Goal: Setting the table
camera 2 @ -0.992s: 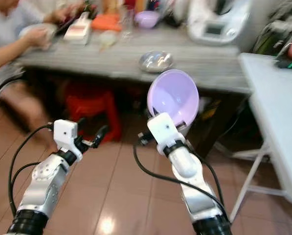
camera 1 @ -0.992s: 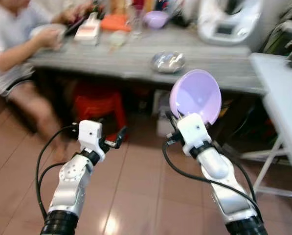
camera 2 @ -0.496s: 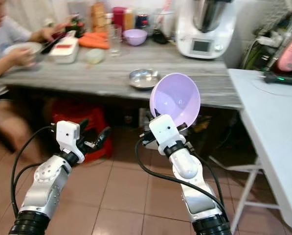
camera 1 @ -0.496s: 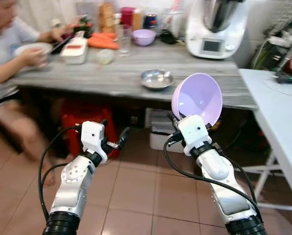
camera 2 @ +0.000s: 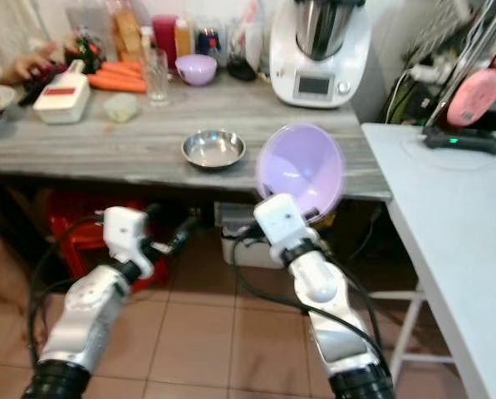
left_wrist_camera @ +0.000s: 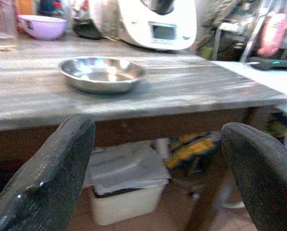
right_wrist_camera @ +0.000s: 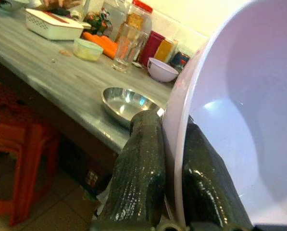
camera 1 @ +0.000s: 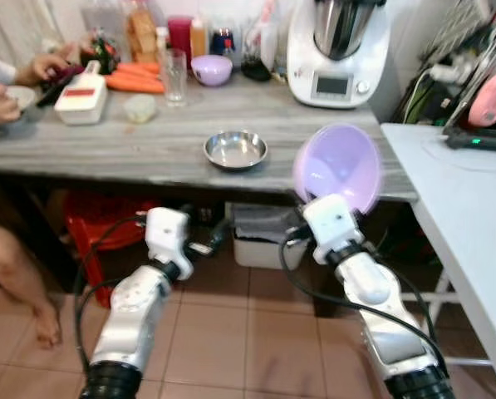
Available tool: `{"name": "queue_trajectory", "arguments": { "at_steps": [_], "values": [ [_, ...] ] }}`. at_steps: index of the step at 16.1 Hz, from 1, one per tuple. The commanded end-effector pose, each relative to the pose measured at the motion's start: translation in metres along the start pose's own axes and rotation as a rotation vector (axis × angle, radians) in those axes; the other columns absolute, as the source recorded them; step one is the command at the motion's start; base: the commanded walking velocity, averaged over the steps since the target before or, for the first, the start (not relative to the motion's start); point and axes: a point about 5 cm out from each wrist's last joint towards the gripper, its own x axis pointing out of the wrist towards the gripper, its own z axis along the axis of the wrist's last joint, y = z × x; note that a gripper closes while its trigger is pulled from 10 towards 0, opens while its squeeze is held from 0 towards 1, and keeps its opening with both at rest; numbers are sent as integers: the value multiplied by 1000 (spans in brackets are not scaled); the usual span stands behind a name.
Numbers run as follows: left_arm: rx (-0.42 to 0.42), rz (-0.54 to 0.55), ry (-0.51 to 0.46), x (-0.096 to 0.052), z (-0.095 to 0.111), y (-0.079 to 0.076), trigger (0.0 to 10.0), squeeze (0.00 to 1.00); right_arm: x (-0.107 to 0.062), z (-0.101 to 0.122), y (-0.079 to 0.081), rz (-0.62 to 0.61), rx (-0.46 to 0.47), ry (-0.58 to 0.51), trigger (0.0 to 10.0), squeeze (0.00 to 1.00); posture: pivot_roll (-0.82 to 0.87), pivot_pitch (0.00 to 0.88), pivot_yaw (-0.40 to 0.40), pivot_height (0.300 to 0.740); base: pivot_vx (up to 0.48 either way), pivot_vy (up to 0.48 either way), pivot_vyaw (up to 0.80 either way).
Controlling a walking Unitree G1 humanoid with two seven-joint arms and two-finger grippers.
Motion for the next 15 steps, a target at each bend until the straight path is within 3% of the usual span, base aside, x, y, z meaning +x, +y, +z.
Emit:
{"name": "queue_trajectory", "arguments": {
  "at_steps": [1,4,11,15],
  "values": [
    [0,-33,-8,5,2,-9,10000,0,-1,3,-9,-23,-17,-12,10000,0,-33,7,-32,740,341,0,725],
    [3,-33,-7,6,3,-8,10000,0,-1,2,-9,-26,-12,-11,10000,0,-33,10,-29,740,340,0,517],
    [2,-44,-17,8,6,-12,10000,0,-1,2,-8,-29,-9,-9,10000,0,-33,10,-27,740,339,0,0],
    [61,45,-40,2,13,4,10000,0,-5,5,-9,-47,-13,-21,10000,0,-32,10,-26,740,337,0,0]
  ]
}}
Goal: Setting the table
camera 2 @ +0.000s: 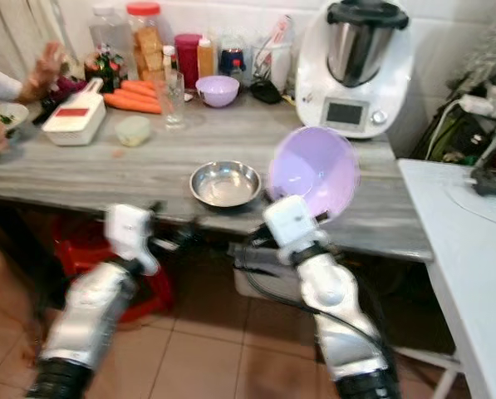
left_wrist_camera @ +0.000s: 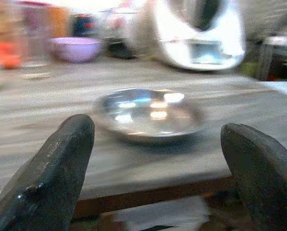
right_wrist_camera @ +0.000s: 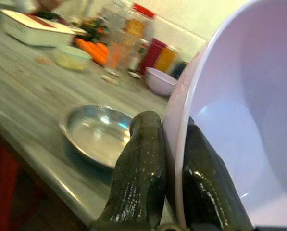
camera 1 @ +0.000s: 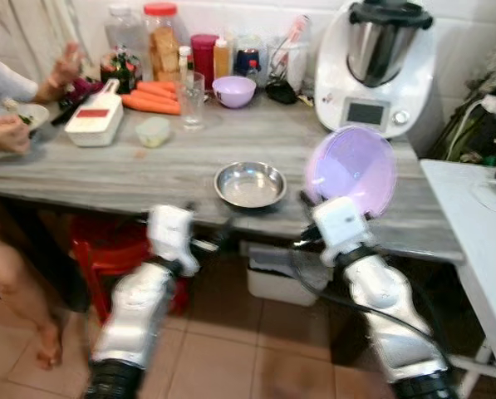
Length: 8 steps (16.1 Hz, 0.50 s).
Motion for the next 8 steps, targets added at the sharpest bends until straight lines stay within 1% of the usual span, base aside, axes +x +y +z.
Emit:
{"name": "queue_trajectory", "arguments": {
  "at_steps": [1,2,3,6,8],
  "values": [
    [15,3,-23,2,7,-1,10000,0,-2,5,-9,-42,-23,-19,10000,0,-32,10,-26,740,337,0,0],
    [30,29,-22,-9,7,3,10000,0,-9,4,-13,-123,17,2,10000,0,-20,8,-30,740,334,0,0],
    [37,42,-19,-14,6,4,10000,0,-13,3,-16,-162,30,16,10000,0,-14,8,-34,740,334,0,0],
    [61,106,3,-33,1,11,10000,0,-31,-6,-15,-190,62,59,10000,0,-2,14,-38,740,330,0,0],
    [64,118,15,-39,0,11,10000,0,-36,-7,-14,-184,63,70,10000,0,-2,14,-38,740,321,0,0]
  ]
}}
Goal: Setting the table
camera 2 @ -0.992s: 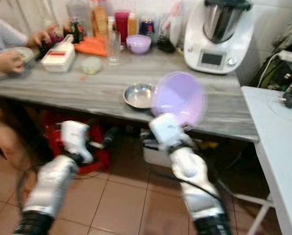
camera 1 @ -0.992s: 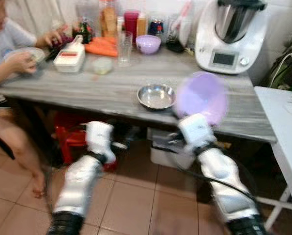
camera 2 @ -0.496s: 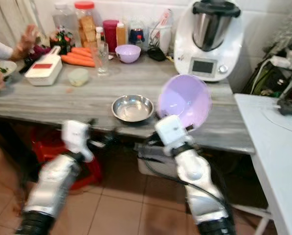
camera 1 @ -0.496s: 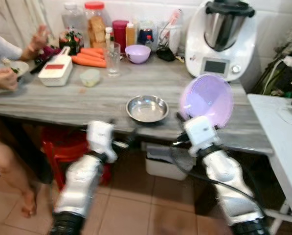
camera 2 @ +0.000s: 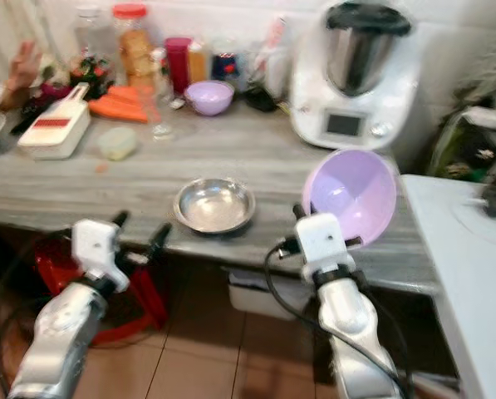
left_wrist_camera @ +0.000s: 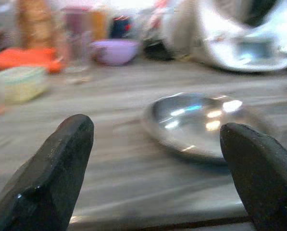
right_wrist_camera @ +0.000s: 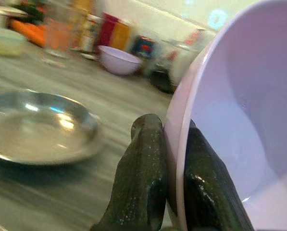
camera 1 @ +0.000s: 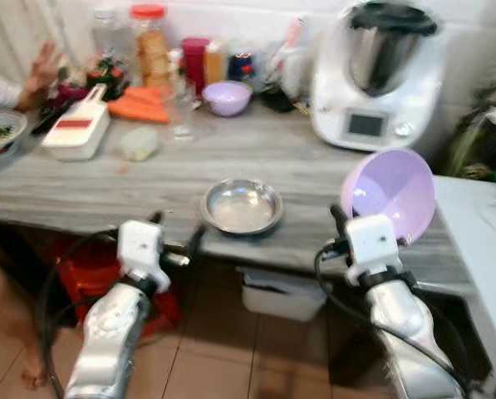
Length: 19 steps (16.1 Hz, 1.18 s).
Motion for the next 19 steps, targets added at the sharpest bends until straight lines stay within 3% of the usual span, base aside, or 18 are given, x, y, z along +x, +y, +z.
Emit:
{"name": "queue_trajectory", "arguments": {
  "at_steps": [1,6,14,19],
  "values": [
    [7,-1,-7,2,5,-1,10000,0,1,7,-5,-13,-6,-24,10000,0,-4,15,-36,740,315,0,0],
    [11,-1,-13,8,9,-5,10000,0,9,13,-6,6,0,-49,10000,0,-5,10,-31,740,295,0,704],
    [9,22,-22,8,8,-7,10000,0,9,16,14,175,28,-78,10000,0,-1,0,-41,740,0,0,424],
    [-15,-126,-20,4,6,-19,10000,0,15,9,24,330,-2,-43,10000,0,1,0,-42,740,0,0,0]
  ]
}}
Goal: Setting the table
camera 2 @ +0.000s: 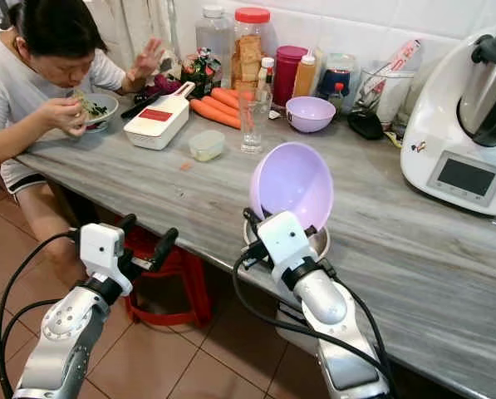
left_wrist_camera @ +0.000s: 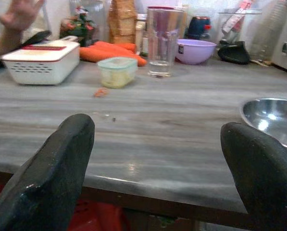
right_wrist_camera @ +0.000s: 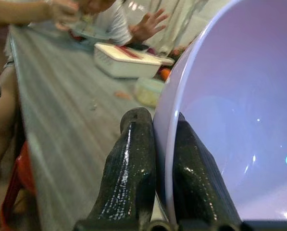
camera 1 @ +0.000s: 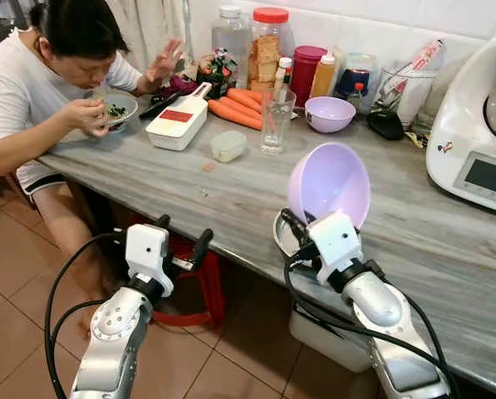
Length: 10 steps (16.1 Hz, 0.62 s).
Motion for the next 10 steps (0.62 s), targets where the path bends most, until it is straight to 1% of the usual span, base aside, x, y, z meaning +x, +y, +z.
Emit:
{"name": "queue_trajectory", "arguments": {
  "at_steps": [1,3,4,5,6,7,8,10],
  "values": [
    [16,-69,-10,-1,4,-6,10000,0,6,0,-5,36,-20,-4,10000,0,1,0,-42,740,0,0,0],
    [15,-128,8,-4,2,-10,10000,0,16,-2,-10,79,-40,-1,10000,0,3,4,-40,740,0,0,0],
    [18,-136,12,-4,1,-10,10000,0,18,-2,-10,90,-45,1,10000,0,3,4,-40,740,0,0,0],
    [18,-183,23,-7,0,-15,10000,0,28,-4,-13,136,-66,11,10000,0,8,10,-38,740,0,0,0],
    [20,-193,25,-7,-1,-16,10000,0,31,-5,-14,146,-72,15,10000,0,8,10,-38,740,0,0,0],
    [24,-212,28,-10,-1,-18,10000,0,37,-6,-15,180,-72,21,10000,0,16,19,-39,740,0,0,0],
    [23,-219,30,-11,-1,-19,10000,0,44,-7,-17,199,-93,22,10000,0,21,23,-39,740,0,0,0],
    [20,-223,32,-13,-1,-19,10000,0,52,-8,-19,222,-97,21,10000,0,24,26,-40,740,0,0,0]
  ]
}}
